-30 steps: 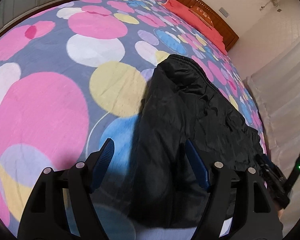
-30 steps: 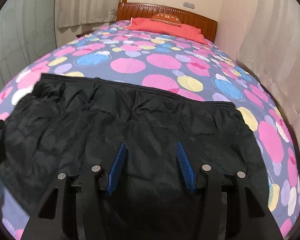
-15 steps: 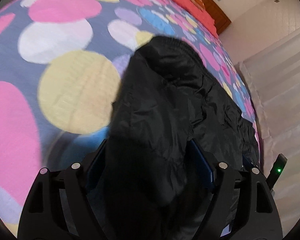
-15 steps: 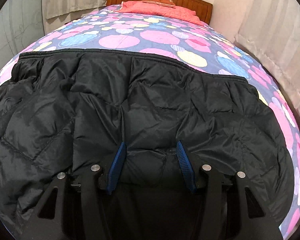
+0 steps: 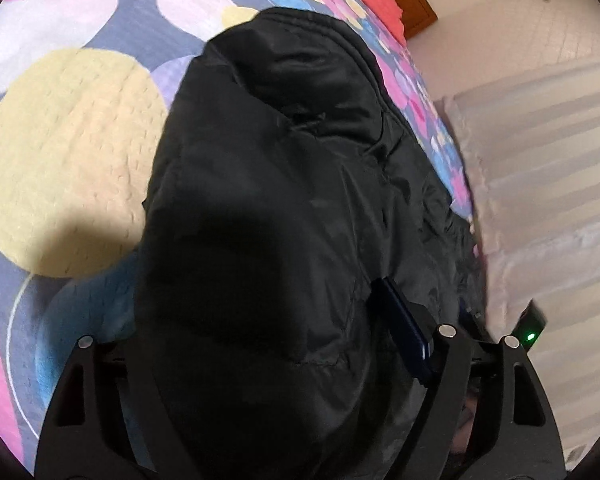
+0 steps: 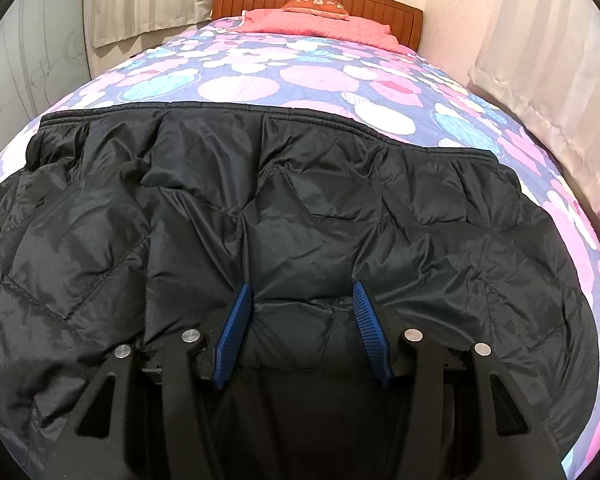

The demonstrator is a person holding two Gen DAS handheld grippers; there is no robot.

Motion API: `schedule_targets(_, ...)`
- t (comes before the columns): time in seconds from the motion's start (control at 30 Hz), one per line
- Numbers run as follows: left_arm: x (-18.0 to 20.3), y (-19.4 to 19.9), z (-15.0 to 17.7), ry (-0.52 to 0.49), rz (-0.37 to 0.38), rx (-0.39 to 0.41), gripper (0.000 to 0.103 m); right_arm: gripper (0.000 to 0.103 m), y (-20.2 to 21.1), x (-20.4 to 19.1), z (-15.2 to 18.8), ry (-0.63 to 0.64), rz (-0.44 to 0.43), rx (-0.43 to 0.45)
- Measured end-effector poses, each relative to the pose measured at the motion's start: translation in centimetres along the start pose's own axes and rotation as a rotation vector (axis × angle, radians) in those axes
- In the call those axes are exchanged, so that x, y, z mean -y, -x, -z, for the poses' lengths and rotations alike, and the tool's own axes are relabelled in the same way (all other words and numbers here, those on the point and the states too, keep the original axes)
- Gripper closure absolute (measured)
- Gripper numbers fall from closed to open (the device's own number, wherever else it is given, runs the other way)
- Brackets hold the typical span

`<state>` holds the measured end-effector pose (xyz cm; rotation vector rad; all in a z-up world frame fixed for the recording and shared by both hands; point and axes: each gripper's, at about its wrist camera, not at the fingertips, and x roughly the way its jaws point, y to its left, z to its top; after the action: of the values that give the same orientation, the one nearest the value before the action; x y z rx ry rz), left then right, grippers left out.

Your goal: Fold large clothes

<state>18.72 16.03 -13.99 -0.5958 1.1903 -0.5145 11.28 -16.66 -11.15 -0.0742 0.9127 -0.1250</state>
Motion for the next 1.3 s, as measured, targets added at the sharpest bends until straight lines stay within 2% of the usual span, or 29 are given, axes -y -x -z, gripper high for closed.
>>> schedule_targets(0.13, 0.7, -0.4, 0.3, -0.033, -0.041, 0.007, 0.027, 0.050, 0.0, 0.1, 0.0, -0.002, 0.001, 0.003)
schedule_targets(0.2, 1.1, -0.5, 0.3, -0.031, -0.039, 0.005, 0.037, 0.050, 0.0, 0.1, 0.0, -0.003, 0.000, 0.005)
schedule_targets(0.27, 1.1, -0.7, 0.4, -0.011, -0.003, -0.005, 0.054, 0.050, 0.0, 0.1, 0.1, -0.002, 0.001, 0.005)
schedule_targets(0.33, 1.0, -0.7, 0.6, 0.010, 0.021, -0.011, 0.060, 0.050, 0.1, 0.1, 0.1, -0.002, 0.000, 0.006)
schedule_targets(0.47, 2.1, 0.1, 0.7, -0.026, -0.025, 0.014, 0.073, 0.050, 0.1, 0.1, 0.1, -0.002, 0.001, 0.008)
schedule_targets(0.53, 3.3, 0.5, 0.8, -0.055, -0.059, 0.033, 0.077, 0.050, 0.1, 0.1, 0.1, -0.001, 0.001, 0.008)
schedule_targets(0.67, 5.4, 1.1, 1.2, -0.123, -0.124, 0.067, 0.080, 0.050, 0.2, 0.0, 0.1, -0.003, -0.001, 0.009)
schedule_targets(0.83, 6.6, 1.3, 1.4, -0.152, -0.168, 0.085, 0.081, 0.050, 0.2, 0.0, 0.1, -0.004, -0.002, 0.011)
schedule_targets(1.03, 8.0, 2.4, 1.7, -0.180, -0.182, 0.113, 0.083, 0.050, 0.2, 0.0, 0.2, -0.005, -0.002, 0.011)
schedule_targets(1.2, 11.0, 2.6, 2.1, -0.236, -0.189, 0.133, 0.083, 0.050, 0.2, -0.1, 0.0, -0.008, -0.006, 0.012)
schedule_targets(1.3, 11.7, 2.4, 2.3, -0.263, -0.224, 0.138, 0.083, 0.050, 0.2, -0.3, 0.0, -0.009, -0.007, 0.013)
